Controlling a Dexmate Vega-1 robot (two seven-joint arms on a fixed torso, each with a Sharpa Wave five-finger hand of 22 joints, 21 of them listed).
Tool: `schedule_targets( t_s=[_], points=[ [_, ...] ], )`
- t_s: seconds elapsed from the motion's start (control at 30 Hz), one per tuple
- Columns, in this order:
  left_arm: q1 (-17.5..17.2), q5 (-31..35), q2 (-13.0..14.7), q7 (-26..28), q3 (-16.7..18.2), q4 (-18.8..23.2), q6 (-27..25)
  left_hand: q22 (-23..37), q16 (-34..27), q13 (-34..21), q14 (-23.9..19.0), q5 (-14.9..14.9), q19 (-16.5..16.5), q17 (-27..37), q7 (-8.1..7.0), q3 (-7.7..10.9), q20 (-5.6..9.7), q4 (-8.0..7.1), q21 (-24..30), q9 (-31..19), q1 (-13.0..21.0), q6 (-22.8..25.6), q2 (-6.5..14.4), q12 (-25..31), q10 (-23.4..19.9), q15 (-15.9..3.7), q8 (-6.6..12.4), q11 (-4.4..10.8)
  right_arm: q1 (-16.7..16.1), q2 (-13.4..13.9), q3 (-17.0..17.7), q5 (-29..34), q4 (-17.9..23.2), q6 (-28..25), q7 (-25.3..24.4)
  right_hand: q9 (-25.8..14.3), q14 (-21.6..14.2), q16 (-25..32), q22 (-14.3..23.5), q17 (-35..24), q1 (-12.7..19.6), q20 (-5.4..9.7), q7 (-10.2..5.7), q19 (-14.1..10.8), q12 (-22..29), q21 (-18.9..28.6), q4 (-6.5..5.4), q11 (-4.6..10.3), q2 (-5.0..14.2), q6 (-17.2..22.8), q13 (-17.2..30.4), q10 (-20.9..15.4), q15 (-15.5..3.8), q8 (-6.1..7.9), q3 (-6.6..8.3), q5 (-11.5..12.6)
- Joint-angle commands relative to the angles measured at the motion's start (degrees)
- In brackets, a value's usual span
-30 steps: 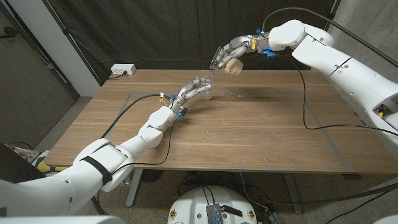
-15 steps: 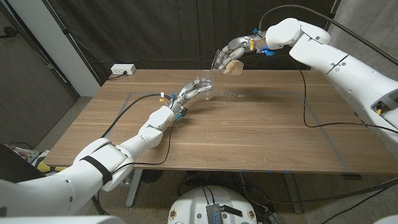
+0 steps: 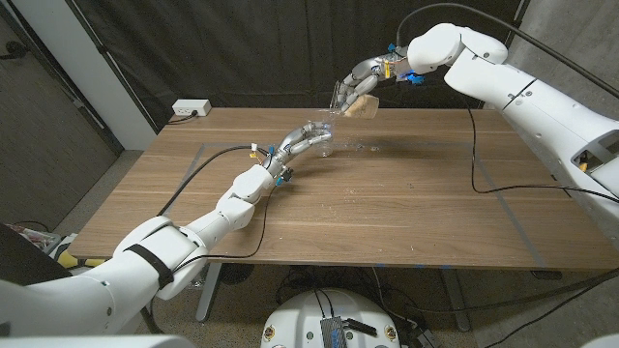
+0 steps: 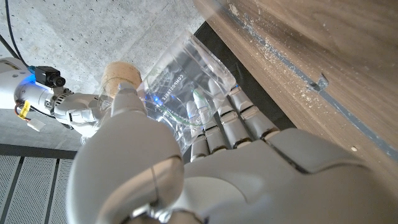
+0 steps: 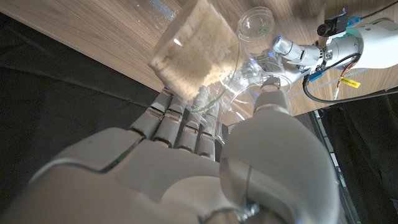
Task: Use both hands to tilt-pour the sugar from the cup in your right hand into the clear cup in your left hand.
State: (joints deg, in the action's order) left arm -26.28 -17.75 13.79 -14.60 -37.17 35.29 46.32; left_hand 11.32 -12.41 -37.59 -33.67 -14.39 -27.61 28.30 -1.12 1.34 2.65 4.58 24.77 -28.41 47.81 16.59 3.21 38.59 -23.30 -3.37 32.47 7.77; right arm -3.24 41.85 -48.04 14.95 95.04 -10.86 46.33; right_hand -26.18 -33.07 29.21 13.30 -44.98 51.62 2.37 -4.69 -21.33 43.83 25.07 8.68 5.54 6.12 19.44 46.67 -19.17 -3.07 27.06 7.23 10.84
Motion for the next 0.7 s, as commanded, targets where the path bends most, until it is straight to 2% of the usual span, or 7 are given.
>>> schedule_targets(
  t_s=[0.03, 0.4, 0.7],
  points=[
    [-0.35, -0.11, -0.19, -0.58, -0.17, 0.14, -0.28, 0.27, 0.17, -0.10, -0.42, 0.16, -0.52, 0.29, -0.10, -0.40, 2.16, 0.05, -0.07, -0.11, 0.33, 0.26, 0.37, 0.34, -0.35, -5.22, 0.54, 0.15, 1.65, -1.06, -1.16, 3.44, -0.17, 0.04, 2.40, -0.22, -0.70, -0.25, 0.15, -0.13, 0.05, 0.90, -0.15, 0.14, -0.09, 0.23, -0.70, 0.04, 0.36, 0.57, 0.22, -0.43, -10.27, 0.23, 1.02, 0.29],
    [0.52, 0.09, -0.64, -1.21, -0.37, -1.80, 0.73, 0.28, 0.22, -0.04, -0.47, 0.19, -0.52, 0.38, -0.22, -0.60, 2.14, 0.01, -0.08, -0.14, 0.45, 0.25, 0.49, 0.39, -0.37, -5.18, 0.63, 0.22, 3.54, -2.25, -3.11, 9.15, 1.06, 0.09, 4.03, -0.26, -0.87, -0.53, 0.08, -0.17, 0.06, 0.89, -0.12, 0.12, -0.32, 0.24, -0.70, 0.24, 0.41, 0.60, 0.10, -0.52, -10.27, 0.14, 1.16, 0.34],
    [1.36, -0.18, -1.20, -1.95, -0.36, -3.73, 1.46, 0.28, 0.25, -0.04, -0.49, 0.22, -0.54, 0.44, -0.19, -0.78, 2.15, -0.01, -0.07, -0.08, 0.54, 0.17, 0.54, 0.43, -0.34, -5.24, 0.62, 0.10, 3.78, -2.86, -4.16, 14.30, 3.24, 0.60, 5.31, -0.29, -1.13, -0.69, 0.03, -0.19, -0.02, 0.92, -0.24, 0.18, -0.34, 0.20, -0.76, 0.30, 0.47, 0.83, 0.10, -0.78, -10.28, 0.18, 1.25, 0.36]
  ],
)
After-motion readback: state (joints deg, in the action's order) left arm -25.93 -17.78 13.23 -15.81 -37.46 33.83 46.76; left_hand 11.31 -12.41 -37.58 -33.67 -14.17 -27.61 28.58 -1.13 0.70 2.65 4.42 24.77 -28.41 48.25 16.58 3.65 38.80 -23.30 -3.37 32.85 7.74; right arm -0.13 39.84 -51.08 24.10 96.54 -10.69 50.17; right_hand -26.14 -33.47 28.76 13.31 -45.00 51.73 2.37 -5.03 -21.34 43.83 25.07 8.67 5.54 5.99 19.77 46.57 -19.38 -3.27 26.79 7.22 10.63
